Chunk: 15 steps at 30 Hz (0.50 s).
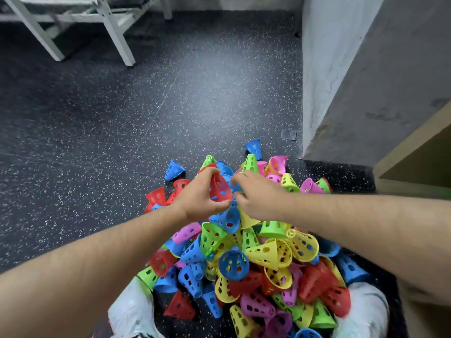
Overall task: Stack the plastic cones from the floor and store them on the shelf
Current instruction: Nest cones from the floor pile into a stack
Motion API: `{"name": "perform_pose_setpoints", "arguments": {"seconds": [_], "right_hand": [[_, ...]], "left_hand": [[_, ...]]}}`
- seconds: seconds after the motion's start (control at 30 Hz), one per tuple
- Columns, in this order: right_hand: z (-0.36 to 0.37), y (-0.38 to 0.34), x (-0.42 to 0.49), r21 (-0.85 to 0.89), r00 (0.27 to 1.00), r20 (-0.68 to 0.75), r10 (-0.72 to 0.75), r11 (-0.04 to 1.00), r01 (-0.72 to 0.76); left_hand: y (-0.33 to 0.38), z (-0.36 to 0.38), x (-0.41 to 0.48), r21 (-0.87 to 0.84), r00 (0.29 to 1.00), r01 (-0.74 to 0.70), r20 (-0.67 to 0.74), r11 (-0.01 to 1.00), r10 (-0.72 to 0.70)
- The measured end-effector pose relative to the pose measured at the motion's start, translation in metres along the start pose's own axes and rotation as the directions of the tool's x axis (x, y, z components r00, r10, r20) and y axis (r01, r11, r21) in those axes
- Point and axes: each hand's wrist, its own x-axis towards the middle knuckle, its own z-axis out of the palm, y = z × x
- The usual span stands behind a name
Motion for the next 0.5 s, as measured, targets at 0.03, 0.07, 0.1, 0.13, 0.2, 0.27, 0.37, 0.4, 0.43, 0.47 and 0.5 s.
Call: {"name": "perform_pose_setpoints", "arguments": {"seconds": [0.03,0.07,0.1,0.13,0.2,0.27,0.37,0.4,0.43,0.47,0.5], "right_hand": [[-0.002,0.008,-0.003,0.003,0.998,0.049,0.034,0.999,-0.034],[-0.003,0.017,-0.006,0.000,0.994,0.096,0.061,0.998,-0.062],[-0.005,0.024,-0.010,-0.010,0.987,0.143,0.078,0.997,-0.078],[-0.005,0.030,-0.013,-0.014,0.981,0.172,0.090,0.996,-0.089],[-0.001,0.038,-0.015,0.003,0.979,0.179,0.099,0.995,-0.101],[0.004,0.040,-0.011,-0.002,0.982,0.175,0.067,0.998,-0.067],[0.001,0.035,0.002,-0.052,0.989,0.150,-0.008,0.999,0.016],[-0.001,0.034,0.008,-0.083,0.991,0.130,-0.036,0.995,0.047],[-0.003,0.031,0.014,-0.111,0.991,0.116,-0.060,0.991,0.073],[-0.004,0.029,0.019,-0.123,0.992,0.105,-0.075,0.989,0.088],[-0.003,0.025,0.023,-0.123,0.992,0.096,-0.088,0.987,0.099]], "left_hand": [[-0.003,-0.002,0.000,-0.004,0.999,0.028,0.019,1.000,-0.027],[-0.005,-0.005,0.000,0.005,0.998,0.046,0.046,0.999,-0.047],[-0.004,-0.008,-0.001,0.032,0.995,0.052,0.087,0.998,-0.055],[-0.002,-0.010,0.000,0.054,0.991,0.051,0.121,0.997,-0.057],[0.001,-0.010,0.006,0.068,0.987,0.040,0.150,0.997,-0.050],[0.002,-0.009,0.011,0.079,0.983,0.025,0.178,0.997,-0.039],[-0.004,-0.008,0.008,0.095,0.970,-0.018,0.242,0.995,-0.005],[-0.007,-0.009,0.006,0.085,0.968,-0.026,0.251,0.996,0.004],[-0.010,-0.011,0.002,0.072,0.967,-0.024,0.253,0.997,0.005],[-0.012,-0.012,-0.002,0.061,0.968,-0.018,0.252,0.998,0.002],[-0.013,-0.013,-0.007,0.057,0.968,-0.005,0.251,0.998,-0.009]]}}
